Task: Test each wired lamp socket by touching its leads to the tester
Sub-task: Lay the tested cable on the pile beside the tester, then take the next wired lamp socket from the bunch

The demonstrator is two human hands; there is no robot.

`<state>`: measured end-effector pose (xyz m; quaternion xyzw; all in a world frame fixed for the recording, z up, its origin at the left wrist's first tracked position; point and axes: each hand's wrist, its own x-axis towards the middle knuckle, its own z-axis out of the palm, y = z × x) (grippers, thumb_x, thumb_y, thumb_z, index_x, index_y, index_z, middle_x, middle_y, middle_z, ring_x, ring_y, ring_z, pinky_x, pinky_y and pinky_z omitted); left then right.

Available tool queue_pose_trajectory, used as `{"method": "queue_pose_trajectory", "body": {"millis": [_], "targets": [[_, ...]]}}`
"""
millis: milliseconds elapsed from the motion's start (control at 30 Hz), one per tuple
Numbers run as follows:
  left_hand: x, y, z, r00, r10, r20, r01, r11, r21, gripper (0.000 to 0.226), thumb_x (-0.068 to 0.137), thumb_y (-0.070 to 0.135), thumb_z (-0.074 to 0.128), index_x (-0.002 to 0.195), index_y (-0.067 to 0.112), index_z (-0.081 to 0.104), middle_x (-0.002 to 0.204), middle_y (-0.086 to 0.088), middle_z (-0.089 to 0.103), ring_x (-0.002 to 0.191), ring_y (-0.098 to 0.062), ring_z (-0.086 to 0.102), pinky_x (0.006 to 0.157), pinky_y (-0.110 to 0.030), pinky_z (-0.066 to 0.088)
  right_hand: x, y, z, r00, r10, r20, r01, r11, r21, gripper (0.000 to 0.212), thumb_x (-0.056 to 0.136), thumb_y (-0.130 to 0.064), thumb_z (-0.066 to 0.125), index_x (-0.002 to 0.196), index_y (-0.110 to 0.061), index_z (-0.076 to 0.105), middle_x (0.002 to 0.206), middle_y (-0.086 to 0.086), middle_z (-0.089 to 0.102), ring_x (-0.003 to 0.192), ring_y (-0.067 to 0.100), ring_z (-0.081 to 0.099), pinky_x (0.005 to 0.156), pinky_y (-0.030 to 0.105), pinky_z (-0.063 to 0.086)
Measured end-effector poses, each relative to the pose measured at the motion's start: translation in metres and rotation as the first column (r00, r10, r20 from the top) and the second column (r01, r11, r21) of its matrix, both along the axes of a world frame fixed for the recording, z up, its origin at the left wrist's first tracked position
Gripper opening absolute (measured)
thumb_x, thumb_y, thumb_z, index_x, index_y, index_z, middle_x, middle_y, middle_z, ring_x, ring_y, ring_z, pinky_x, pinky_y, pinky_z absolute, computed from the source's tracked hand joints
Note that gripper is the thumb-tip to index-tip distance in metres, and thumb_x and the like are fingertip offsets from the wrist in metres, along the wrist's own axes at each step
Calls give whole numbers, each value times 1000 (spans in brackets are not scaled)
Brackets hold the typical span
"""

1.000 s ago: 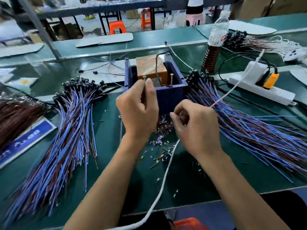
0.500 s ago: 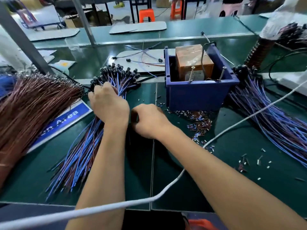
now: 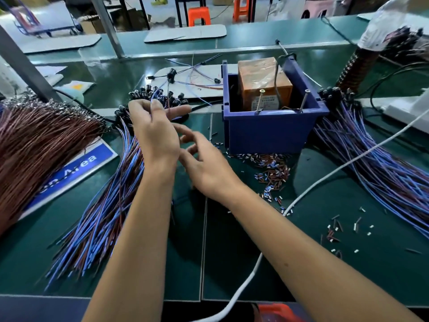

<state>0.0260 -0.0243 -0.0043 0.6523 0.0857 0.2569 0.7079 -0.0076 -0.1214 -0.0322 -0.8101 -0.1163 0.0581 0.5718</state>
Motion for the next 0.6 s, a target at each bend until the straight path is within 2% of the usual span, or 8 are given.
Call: {"method": "queue_pose_trajectory", "body": {"millis": [100,167,233,300,400,467,533,600], "targets": [[-1,-7,6,986,-125,113,159,912,-377,15,111,16,32,95,16,33,70,-9,67,43,-14,33,44,-25,22,-5,1,2,992,32,-121,7,951,309,24,111,-28,47,131,-17,56,106,1,67,100,17,65,102,53,53],[-1,-9,9,971,-172,169,235,830,-505,14,112,20,34,101,11,37,66,-4,55,46,-11,30,43,-25,20,-7,3,4,978,88,-188,12,879,477,25,112,-26,46,132,-15,58,111,1,69,102,10,64,104,44,53],[-2,-9,12,956,-215,199,292,744,-601,21,112,28,36,104,8,40,68,-2,50,47,-9,30,44,-21,21,-7,4,4,971,92,-221,39,850,526,24,111,-25,49,130,-15,59,111,2,71,94,10,66,96,41,58],[-3,-6,15,942,-244,231,336,648,-684,30,111,36,39,94,13,48,68,0,50,49,-8,29,45,-18,24,-6,1,5,965,91,-246,53,851,522,22,110,-26,53,128,-15,59,100,3,70,71,11,65,78,42,63],[-4,-2,18,926,-265,270,375,547,-749,39,110,44,39,94,13,57,67,3,48,53,-9,28,49,-18,26,-4,-11,6,977,90,-195,-2,910,414,21,107,-24,59,123,-10,59,81,4,67,49,14,51,60,35,54],[-3,2,17,927,-247,283,372,497,-784,42,111,43,36,93,12,59,63,4,45,53,-10,30,50,-19,28,-2,-22,8,986,95,-135,-43,937,348,11,106,-18,61,113,-10,61,71,3,65,48,15,46,56,34,47],[-1,9,16,927,-209,310,373,441,-816,43,112,40,31,88,14,56,59,4,43,53,-11,34,52,-21,31,-1,-36,13,993,84,-81,-55,951,305,2,104,-12,61,104,-11,63,63,-1,62,57,21,47,52,31,43],[0,18,14,921,-187,343,389,371,-843,45,113,39,28,83,15,53,56,4,42,53,-12,36,52,-20,33,2,-56,18,997,78,-16,-72,971,229,7,104,-11,62,99,-10,66,60,-4,61,64,23,48,50,29,42]]}}
